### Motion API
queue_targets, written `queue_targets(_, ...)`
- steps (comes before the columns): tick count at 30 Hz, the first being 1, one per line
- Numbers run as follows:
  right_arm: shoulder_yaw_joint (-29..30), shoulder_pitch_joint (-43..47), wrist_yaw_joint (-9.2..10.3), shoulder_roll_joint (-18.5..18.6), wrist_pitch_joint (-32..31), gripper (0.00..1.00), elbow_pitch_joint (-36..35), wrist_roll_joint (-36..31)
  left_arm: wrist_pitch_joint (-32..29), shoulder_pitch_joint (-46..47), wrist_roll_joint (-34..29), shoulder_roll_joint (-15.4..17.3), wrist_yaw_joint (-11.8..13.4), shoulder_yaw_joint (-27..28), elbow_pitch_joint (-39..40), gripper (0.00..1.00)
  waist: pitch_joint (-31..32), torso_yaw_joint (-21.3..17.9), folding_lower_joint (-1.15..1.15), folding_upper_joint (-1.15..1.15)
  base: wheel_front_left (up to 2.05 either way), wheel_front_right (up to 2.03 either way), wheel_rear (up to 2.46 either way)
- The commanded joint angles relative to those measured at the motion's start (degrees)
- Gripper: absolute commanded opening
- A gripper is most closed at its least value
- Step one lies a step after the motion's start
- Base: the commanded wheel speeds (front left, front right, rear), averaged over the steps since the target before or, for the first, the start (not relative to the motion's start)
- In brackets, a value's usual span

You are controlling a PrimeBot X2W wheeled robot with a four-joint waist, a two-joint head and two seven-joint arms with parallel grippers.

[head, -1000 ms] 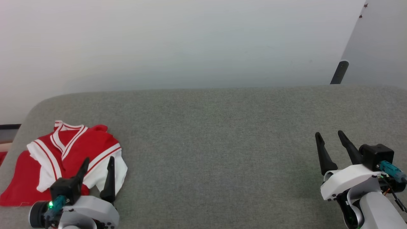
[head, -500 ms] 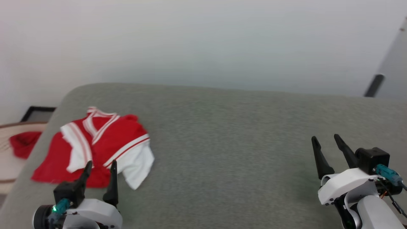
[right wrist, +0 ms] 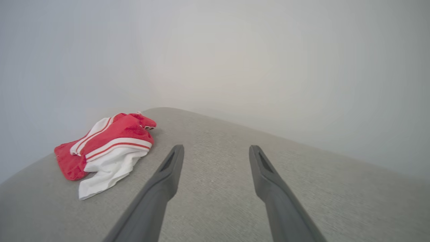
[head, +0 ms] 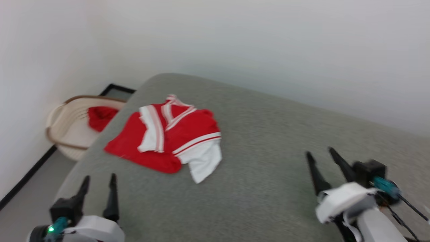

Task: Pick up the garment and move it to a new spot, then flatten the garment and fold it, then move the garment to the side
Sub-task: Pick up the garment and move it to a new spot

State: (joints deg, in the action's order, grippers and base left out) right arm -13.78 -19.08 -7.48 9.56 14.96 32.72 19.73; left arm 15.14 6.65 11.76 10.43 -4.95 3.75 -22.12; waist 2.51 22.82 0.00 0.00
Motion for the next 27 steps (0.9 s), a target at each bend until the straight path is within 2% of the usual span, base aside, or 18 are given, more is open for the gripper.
queue_targets(1, -1.28, -1.74, -0.02, -0.56, 0.16, 1.0, -0.12, 0.29, -0.01, -0.77, 0.68, 0.23, 0.58, 0.66, 0.74, 1.0, -0.04, 5.77, 0.0, 0.0, 0.0, 0.0, 0.0)
queue_targets(8, -8.99, -6.89, -0.02, -1.14, -0.13, 1.0, 2.0, 2.26, -0.01, -4.76, 2.18, -1.31, 2.95, 4.02, 5.81, 1.0, -1.96, 7.16, 0.0, 0.0, 0.0, 0.0, 0.0)
queue_targets(16, -15.56, -11.18, -0.02, -1.16, 0.11, 1.0, 4.84, 5.45, -0.01, -9.18, 2.87, -3.48, 4.12, 6.79, 10.65, 1.0, -3.19, 7.85, 0.0, 0.0, 0.0, 0.0, 0.0)
queue_targets(22, -17.63, -12.81, -0.02, -0.98, 0.24, 1.0, 6.23, 7.21, -0.01, -10.51, 2.43, -4.08, 4.09, 7.71, 12.18, 1.0, -3.23, 7.8, 0.0, 0.0, 0.0, 0.0, 0.0)
queue_targets(27, -15.94, -11.18, -0.02, -0.5, 0.27, 1.0, 5.42, 7.63, -0.01, -8.88, 1.39, -3.03, 2.56, 6.29, 10.97, 1.0, -2.75, 7.2, 0.0, 0.0, 0.0, 0.0, 0.0)
